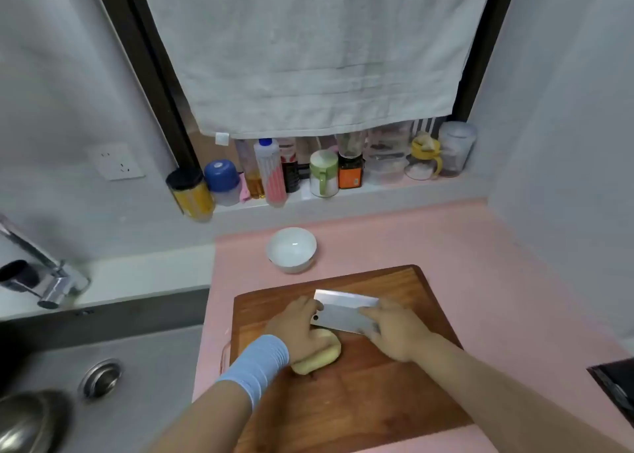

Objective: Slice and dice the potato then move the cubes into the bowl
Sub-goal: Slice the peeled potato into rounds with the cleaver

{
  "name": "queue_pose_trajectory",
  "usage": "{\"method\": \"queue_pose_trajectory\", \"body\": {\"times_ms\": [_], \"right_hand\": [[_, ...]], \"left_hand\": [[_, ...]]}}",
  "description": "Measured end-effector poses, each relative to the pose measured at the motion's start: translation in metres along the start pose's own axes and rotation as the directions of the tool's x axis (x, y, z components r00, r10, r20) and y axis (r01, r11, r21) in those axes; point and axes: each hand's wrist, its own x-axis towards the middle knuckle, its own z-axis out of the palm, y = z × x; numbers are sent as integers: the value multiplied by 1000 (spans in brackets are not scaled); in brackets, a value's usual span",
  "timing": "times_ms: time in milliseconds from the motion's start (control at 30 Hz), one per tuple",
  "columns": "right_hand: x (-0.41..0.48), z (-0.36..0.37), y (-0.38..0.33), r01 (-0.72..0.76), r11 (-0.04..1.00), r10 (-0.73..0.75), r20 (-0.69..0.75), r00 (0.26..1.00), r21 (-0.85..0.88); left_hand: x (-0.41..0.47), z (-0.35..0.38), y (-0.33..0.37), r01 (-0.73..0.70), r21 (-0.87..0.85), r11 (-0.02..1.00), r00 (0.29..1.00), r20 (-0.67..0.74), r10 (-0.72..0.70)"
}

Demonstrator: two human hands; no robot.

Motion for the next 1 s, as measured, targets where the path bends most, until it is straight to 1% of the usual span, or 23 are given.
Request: {"method": "queue_pose_trajectory", "body": {"times_ms": [67,133,200,267,367,433,500,567,633,700,800,867,933,1000], "right_hand": [[-8,4,13,-54,996,55,4,998,-75],[-16,14,26,-121,989,123,22,992,-87],[-18,23,30,-151,985,155,44,987,-82],[-15,31,31,-151,984,155,41,987,-93],[-15,34,31,-163,981,168,47,985,-103],[-17,38,29,-132,985,140,68,988,-114],[-20,44,25,-98,985,106,49,993,-143],[-25,52,20,-81,987,88,46,995,-141],[-33,53,13,-57,997,62,96,993,-53],[-38,52,6,-32,998,23,138,990,60],[-44,41,-5,-41,967,23,74,997,252],[-46,30,-14,-76,906,58,55,997,417],[-47,19,-22,-103,810,76,70,995,577],[-47,11,-30,-94,745,68,64,996,660]], "left_hand": [[-2,10,1,-3,59,998,1000,-3,3],[-7,24,0,-1,118,993,1000,-1,1],[-9,37,0,-4,190,982,999,-34,11],[-9,46,-1,39,194,980,995,-98,-20],[-10,49,-2,112,95,989,988,-118,-101],[-11,47,-6,159,-3,987,981,-110,-159],[-15,44,-12,218,-120,969,968,-96,-230],[-23,45,-18,269,-261,927,953,-68,-295],[-32,51,-23,311,-386,868,932,-52,-358],[-37,55,-26,313,-485,817,920,-60,-388],[-43,55,-28,296,-606,738,906,-66,-418],[-46,54,-29,292,-641,710,892,-85,-444],[-46,53,-28,303,-673,675,863,-106,-494],[-45,54,-28,335,-729,597,815,-94,-572]]}}
